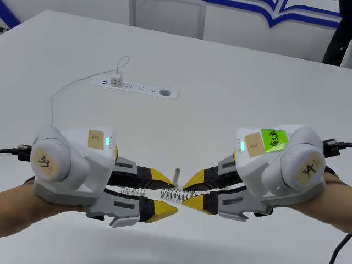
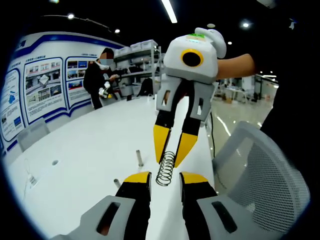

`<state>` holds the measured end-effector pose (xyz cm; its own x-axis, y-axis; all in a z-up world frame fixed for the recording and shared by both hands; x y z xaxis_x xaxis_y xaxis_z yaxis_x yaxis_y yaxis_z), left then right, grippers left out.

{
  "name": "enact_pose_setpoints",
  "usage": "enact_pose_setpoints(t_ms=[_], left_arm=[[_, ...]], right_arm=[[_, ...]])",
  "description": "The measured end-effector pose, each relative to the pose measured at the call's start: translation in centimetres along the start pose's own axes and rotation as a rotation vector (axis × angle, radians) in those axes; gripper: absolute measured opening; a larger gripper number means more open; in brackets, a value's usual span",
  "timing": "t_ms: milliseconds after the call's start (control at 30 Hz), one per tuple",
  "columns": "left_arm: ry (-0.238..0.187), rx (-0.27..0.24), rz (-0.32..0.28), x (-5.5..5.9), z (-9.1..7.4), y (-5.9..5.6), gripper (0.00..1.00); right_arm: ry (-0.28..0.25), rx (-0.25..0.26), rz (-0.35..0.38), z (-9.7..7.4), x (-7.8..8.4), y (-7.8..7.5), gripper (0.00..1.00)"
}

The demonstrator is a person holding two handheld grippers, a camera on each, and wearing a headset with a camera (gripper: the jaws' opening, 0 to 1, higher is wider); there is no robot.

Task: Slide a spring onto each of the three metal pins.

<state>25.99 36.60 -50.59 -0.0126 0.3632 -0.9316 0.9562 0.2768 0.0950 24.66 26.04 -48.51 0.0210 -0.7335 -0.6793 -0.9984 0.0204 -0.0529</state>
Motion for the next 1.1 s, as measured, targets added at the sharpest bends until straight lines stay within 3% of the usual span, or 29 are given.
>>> enact_pose_setpoints(t_ms=[333, 467, 733, 1100], left_arm=[[-0.008, 0.003, -0.020, -0.17, 0.04, 0.04, 0.17], [-0.030, 0.004, -0.049, -0.61, 0.05, 0.12, 0.15], [-0.010, 0.012, -0.033, -0.39, 0.12, -0.03, 0.14], [-0.016, 0.009, 0.085, -0.58, -0.03, -0.08, 0.10]], right_arm=[[-0.001, -0.004, 0.006, 0.24, 0.17, 0.05, 0.11], [-0.005, -0.004, 0.006, 0.28, 0.20, 0.07, 0.11], [-0.012, -0.008, 0.007, 0.28, 0.19, 0.12, 0.10], [-0.008, -0.006, -0.015, 0.24, 0.01, 0.06, 0.11]])
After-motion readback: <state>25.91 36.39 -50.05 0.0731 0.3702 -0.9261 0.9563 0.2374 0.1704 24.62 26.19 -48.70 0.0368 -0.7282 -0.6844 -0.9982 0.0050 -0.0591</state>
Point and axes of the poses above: the centre of the closed fingertips' face, and the gripper's own axes: z roughly forward along the fingers, y roughly to its left, x roughly out of its underside, the point moved 7 cm from there along -z, roughly backward along the fingers, and after that the axes turned 13 degrees about -x, right-handed, at the moved point
